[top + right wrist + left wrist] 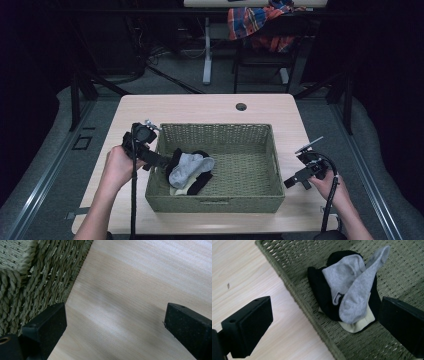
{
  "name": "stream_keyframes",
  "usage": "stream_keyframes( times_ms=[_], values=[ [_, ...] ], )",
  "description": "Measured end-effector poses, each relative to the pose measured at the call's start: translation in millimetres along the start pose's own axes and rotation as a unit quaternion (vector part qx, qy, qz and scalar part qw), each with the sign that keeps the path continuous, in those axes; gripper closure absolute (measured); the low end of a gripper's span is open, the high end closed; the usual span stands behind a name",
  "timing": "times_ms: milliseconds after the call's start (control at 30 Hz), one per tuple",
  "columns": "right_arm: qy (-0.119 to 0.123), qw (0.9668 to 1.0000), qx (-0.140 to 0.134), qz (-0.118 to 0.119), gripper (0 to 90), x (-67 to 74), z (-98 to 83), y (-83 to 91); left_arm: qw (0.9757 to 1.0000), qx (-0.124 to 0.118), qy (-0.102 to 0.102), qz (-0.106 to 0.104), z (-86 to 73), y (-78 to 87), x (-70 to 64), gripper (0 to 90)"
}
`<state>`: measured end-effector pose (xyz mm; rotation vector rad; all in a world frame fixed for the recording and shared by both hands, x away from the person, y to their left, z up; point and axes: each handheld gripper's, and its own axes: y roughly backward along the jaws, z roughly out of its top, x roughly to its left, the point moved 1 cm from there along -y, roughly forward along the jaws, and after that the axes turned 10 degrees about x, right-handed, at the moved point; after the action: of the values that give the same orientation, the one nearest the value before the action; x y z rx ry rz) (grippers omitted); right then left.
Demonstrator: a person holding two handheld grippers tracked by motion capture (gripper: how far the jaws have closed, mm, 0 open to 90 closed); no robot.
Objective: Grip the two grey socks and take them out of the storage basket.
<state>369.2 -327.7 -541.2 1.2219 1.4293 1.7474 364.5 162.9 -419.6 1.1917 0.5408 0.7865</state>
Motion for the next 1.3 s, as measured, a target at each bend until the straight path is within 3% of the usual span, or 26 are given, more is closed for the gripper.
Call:
stream_keyframes(
  times_ms=[133, 200, 433, 700, 1000, 1300],
  values=[
    [0.001, 1.0, 0.001, 0.0, 4.1, -0.3, 0.2, -0.4, 0.9999, 0.008, -0.013, -0.004, 10.3, -5.3, -6.6, 0.0],
    [-0.008, 0.9999, -0.011, 0.002, 4.1, 0.9, -0.2, -2.3, 0.9998, 0.01, -0.019, -0.006, 15.7, -7.6, -9.5, 0.0],
    [-0.003, 1.0, -0.005, 0.004, 4.1, -0.1, 0.0, -2.0, 0.9989, 0.021, -0.036, -0.02, 34.9, -18.9, -19.6, 0.0],
    [0.0, 1.0, 0.002, 0.004, 4.2, -1.2, 0.1, -1.4, 0.9973, 0.04, -0.055, -0.028, 42.2, -35.0, -31.2, 0.6],
    [0.0, 1.0, 0.003, 0.004, 4.2, -1.4, 0.2, -1.6, 0.9953, 0.059, -0.071, -0.031, 43.9, -55.6, -40.5, 20.8],
    [-0.001, 1.0, 0.003, 0.002, 4.3, -1.9, 0.1, -1.9, 0.9932, 0.077, -0.083, -0.026, 47.5, -73.9, -48.6, 26.4]
  ],
)
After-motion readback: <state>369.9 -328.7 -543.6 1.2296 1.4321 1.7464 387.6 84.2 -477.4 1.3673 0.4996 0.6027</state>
